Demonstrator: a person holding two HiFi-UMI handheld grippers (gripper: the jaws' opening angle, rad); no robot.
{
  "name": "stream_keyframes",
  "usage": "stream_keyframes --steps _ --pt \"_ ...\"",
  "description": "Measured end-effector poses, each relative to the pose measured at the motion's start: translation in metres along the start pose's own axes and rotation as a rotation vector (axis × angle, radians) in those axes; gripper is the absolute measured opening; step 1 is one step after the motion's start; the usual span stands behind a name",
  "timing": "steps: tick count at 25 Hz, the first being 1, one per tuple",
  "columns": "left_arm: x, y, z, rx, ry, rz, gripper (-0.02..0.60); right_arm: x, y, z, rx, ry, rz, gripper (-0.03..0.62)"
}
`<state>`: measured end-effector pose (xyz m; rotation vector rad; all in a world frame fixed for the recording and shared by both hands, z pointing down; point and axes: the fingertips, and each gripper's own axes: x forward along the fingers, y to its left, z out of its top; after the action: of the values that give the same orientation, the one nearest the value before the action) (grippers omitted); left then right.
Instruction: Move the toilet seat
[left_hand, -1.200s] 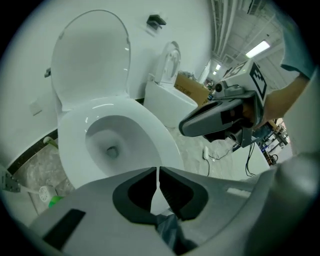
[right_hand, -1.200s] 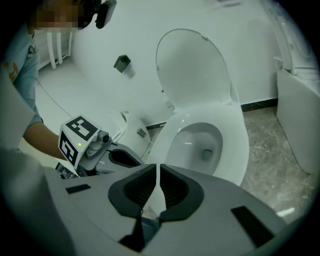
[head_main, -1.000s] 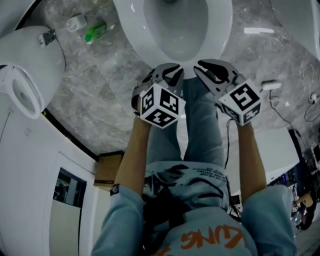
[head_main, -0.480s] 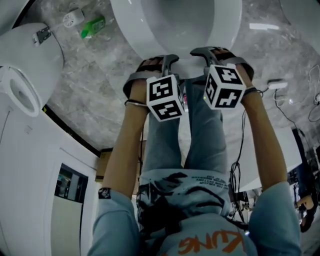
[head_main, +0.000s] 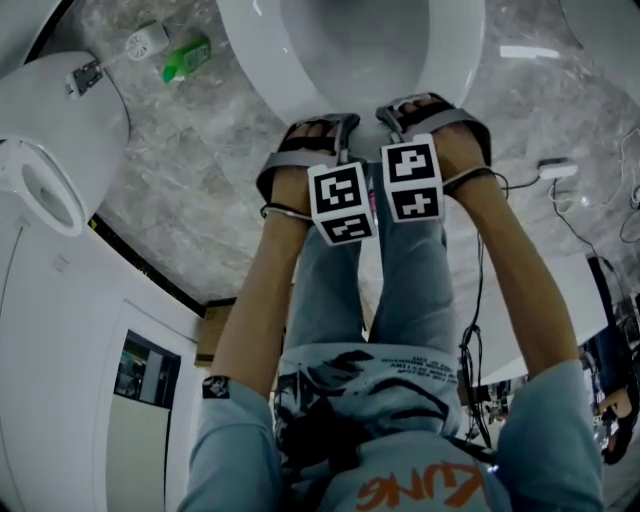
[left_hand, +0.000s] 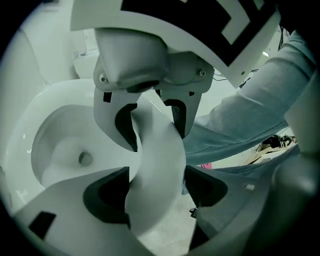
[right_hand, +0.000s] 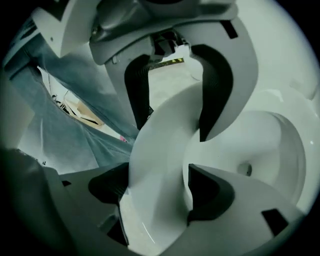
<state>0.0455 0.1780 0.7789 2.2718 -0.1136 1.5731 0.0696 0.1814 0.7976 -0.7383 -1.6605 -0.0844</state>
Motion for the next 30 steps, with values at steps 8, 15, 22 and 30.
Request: stream_keyframes --steps 8,15,22,30 --pt "-0.005 -0.004 0.002 0.040 0.009 -0.018 0.333 -0.002 0.007 -0.003 -0.020 0.061 0.034 0.337" --pt "-0.033 -0.011 0.005 0.169 0.008 0.035 0.333 -0.033 0.017 0.007 -0.007 0.003 0.084 0.334" --pt "-0.077 -0.026 0.018 0.305 -0.044 0.107 0.333 -0.080 0.027 0.018 -0.005 -0.075 0.131 0.325" --pt "-0.131 0.004 0.030 0.441 0.001 0.395 0.331 -0.134 0.034 0.032 0.001 -0.134 0.121 0.302"
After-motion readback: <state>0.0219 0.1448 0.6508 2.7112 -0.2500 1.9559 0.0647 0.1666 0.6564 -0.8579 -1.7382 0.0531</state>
